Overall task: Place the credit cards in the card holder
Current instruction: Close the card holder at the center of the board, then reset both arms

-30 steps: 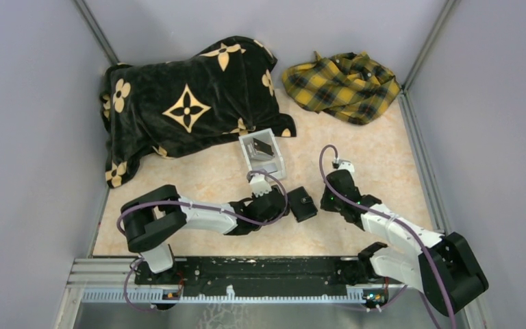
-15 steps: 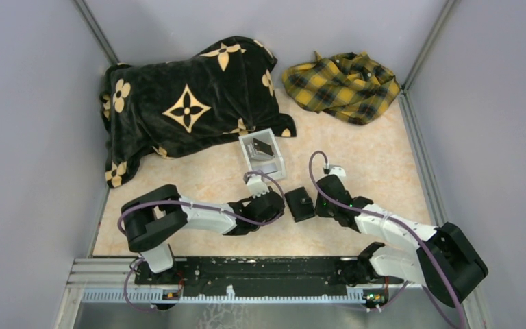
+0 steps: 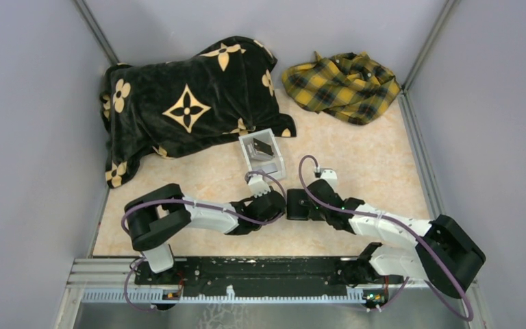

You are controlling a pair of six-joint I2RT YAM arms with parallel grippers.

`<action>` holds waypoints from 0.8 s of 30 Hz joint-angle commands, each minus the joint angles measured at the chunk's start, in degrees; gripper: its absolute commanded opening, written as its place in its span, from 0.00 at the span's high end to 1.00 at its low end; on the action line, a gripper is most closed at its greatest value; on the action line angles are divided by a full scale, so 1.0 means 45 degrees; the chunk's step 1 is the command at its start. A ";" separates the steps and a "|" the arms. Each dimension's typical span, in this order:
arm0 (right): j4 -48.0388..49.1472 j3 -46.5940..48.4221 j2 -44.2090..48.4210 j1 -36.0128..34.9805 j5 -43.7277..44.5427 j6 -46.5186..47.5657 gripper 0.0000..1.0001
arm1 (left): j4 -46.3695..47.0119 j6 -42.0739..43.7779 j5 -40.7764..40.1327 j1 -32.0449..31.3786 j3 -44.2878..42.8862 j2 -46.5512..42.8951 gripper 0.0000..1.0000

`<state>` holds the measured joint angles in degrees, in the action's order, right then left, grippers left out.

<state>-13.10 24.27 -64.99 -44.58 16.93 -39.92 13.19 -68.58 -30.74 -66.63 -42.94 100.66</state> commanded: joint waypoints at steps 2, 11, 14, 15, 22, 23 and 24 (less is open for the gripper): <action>-0.0091 0.0728 -0.0300 -0.0569 0.0456 -0.0414 1.00 | -0.3498 0.0306 0.0457 0.0090 0.1093 0.0797 0.79; -0.1715 0.1106 0.0680 -0.0602 0.1992 -0.0446 1.00 | -0.5072 -0.0104 -0.0315 0.0083 0.1145 -0.0356 0.75; -0.2322 0.1221 0.1148 -0.0598 0.2361 -0.0482 1.00 | -0.5789 -0.0195 -0.0745 0.0081 0.1160 -0.1179 0.72; -0.2531 0.1209 0.1353 -0.0594 0.2445 -0.0484 1.00 | -0.6067 -0.0228 -0.0905 0.0085 0.1172 -0.1520 0.69; -0.2733 0.1701 0.2867 -0.0527 0.3670 0.0632 0.72 | -0.7893 0.0005 -0.2873 0.0062 0.1079 -0.4316 0.30; -0.2625 0.1890 0.3023 -0.0436 0.4062 0.0937 0.57 | -0.8132 0.0247 -0.3327 0.0071 0.0923 -0.4737 0.24; -0.2526 0.2067 0.3127 -0.0259 0.4438 0.1234 0.49 | -0.8347 0.0489 -0.3728 0.0062 0.0757 -0.5109 0.19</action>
<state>-26.17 28.23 -54.08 -46.70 29.39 -39.35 -14.24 -69.43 -39.24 -66.59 -38.20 83.40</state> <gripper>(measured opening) 0.387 0.733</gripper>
